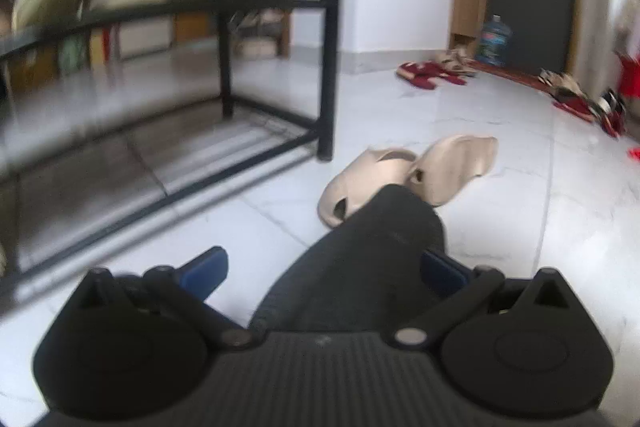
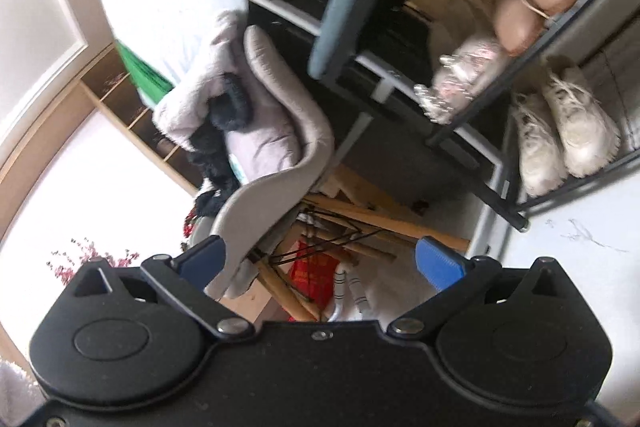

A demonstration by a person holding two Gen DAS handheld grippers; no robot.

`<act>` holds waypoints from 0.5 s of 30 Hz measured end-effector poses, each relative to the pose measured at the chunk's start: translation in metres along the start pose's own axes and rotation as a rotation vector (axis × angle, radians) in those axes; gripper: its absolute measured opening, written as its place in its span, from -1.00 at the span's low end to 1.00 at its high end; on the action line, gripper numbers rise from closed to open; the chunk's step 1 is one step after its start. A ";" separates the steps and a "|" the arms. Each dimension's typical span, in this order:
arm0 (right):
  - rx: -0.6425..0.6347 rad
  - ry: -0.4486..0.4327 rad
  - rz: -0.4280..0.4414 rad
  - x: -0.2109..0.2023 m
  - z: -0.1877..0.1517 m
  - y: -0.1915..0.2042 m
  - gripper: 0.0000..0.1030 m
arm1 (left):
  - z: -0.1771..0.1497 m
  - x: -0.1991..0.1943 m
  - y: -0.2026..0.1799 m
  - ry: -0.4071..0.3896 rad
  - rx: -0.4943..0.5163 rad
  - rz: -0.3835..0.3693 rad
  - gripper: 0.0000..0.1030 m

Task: Organize scattered shoes
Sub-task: 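Carry the second slipper in the left tool toward the first slipper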

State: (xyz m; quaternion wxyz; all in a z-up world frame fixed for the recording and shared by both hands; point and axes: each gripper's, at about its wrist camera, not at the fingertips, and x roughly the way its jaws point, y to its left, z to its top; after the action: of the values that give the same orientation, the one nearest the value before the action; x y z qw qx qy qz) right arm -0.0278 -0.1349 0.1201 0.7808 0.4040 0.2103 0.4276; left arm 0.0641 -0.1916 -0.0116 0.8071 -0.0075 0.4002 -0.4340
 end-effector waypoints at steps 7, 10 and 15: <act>0.071 -0.035 -0.021 -0.007 0.009 -0.029 1.00 | 0.013 0.037 -0.006 0.129 0.038 -0.163 0.87; 0.083 -0.039 -0.030 -0.007 0.009 -0.034 1.00 | 0.006 0.038 -0.014 0.161 0.007 -0.264 0.57; 0.094 -0.054 -0.068 -0.009 0.009 -0.041 1.00 | -0.012 0.045 -0.014 0.136 -0.102 -0.236 0.37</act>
State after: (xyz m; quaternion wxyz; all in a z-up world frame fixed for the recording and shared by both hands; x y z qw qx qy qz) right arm -0.0063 -0.1587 0.0922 0.7805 0.4441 0.2228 0.3794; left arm 0.0607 -0.2278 -0.0433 0.7199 -0.0662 0.4719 -0.5046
